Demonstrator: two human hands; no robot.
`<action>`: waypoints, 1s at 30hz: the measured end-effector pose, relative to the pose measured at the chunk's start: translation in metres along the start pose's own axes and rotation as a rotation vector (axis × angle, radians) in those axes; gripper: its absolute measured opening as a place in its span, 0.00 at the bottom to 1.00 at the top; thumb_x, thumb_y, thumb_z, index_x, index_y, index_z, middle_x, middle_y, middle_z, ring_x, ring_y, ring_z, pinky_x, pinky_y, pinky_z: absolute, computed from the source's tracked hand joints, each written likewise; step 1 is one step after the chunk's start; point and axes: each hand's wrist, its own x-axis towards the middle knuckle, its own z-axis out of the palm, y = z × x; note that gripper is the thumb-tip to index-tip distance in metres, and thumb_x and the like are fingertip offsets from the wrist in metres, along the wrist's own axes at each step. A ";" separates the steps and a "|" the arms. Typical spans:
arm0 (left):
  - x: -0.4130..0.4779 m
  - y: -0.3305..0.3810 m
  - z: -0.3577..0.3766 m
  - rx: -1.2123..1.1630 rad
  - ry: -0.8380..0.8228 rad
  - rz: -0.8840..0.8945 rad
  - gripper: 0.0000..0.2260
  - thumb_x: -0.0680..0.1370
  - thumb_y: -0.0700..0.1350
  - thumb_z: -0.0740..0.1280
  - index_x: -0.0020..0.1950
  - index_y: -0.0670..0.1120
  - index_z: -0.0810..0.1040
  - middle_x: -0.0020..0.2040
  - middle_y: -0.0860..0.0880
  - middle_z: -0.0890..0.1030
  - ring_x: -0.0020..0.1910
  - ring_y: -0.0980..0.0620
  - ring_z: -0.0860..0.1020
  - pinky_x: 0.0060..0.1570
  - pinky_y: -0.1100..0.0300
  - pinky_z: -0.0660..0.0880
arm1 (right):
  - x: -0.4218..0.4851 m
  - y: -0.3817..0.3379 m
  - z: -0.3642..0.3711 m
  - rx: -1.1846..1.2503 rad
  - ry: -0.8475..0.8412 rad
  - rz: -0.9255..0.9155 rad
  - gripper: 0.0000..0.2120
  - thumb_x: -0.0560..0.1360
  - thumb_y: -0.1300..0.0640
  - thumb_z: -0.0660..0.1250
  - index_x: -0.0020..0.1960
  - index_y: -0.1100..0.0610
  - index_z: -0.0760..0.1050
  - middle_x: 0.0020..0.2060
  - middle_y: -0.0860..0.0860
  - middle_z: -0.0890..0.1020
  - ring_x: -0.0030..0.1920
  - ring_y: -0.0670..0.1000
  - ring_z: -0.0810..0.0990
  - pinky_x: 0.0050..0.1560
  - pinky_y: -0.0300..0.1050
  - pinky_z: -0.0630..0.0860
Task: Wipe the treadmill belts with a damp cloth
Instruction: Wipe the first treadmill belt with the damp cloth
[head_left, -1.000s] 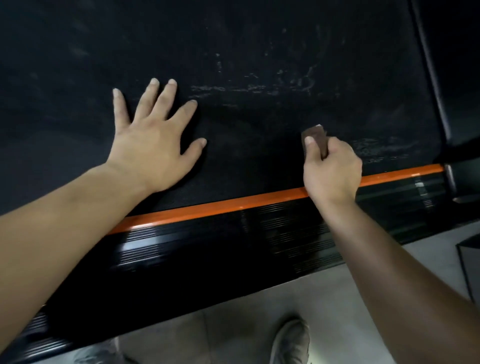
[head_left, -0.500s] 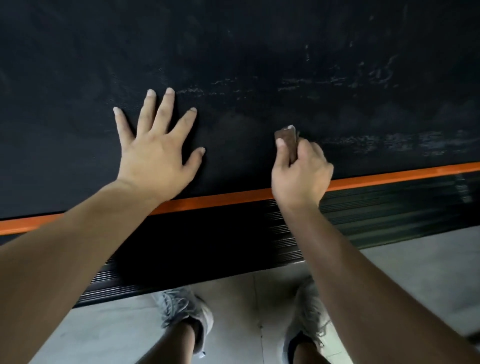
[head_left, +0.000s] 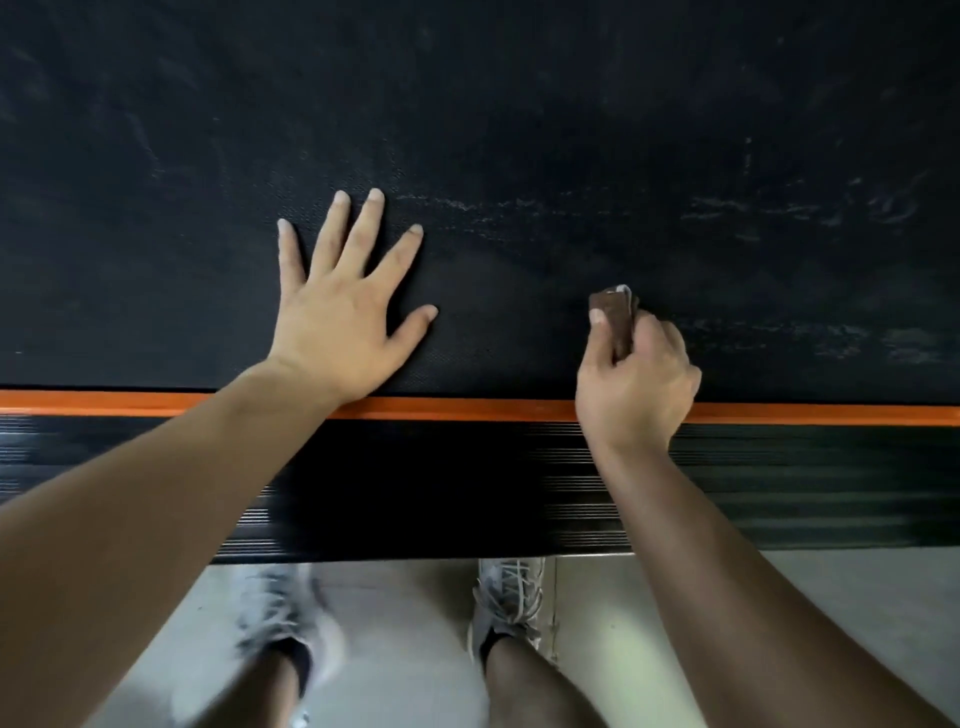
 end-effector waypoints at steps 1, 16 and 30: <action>-0.002 -0.006 0.000 -0.007 0.008 0.013 0.33 0.80 0.66 0.55 0.83 0.52 0.61 0.85 0.44 0.52 0.83 0.39 0.48 0.77 0.28 0.46 | -0.002 -0.003 0.001 0.014 0.016 0.008 0.17 0.80 0.45 0.65 0.43 0.58 0.78 0.38 0.46 0.74 0.37 0.49 0.72 0.48 0.47 0.67; -0.054 -0.181 -0.044 0.011 -0.077 0.060 0.31 0.81 0.59 0.63 0.83 0.53 0.61 0.85 0.45 0.50 0.84 0.41 0.46 0.75 0.25 0.47 | -0.103 -0.169 0.080 -0.014 0.066 0.104 0.14 0.79 0.47 0.67 0.44 0.57 0.78 0.38 0.46 0.75 0.38 0.51 0.75 0.47 0.47 0.65; -0.065 -0.210 -0.051 -0.016 -0.094 -0.122 0.31 0.81 0.62 0.61 0.81 0.52 0.59 0.84 0.41 0.48 0.83 0.36 0.43 0.75 0.25 0.44 | -0.141 -0.227 0.104 -0.006 -0.140 -0.184 0.17 0.78 0.43 0.62 0.48 0.56 0.80 0.37 0.48 0.78 0.36 0.51 0.76 0.47 0.48 0.70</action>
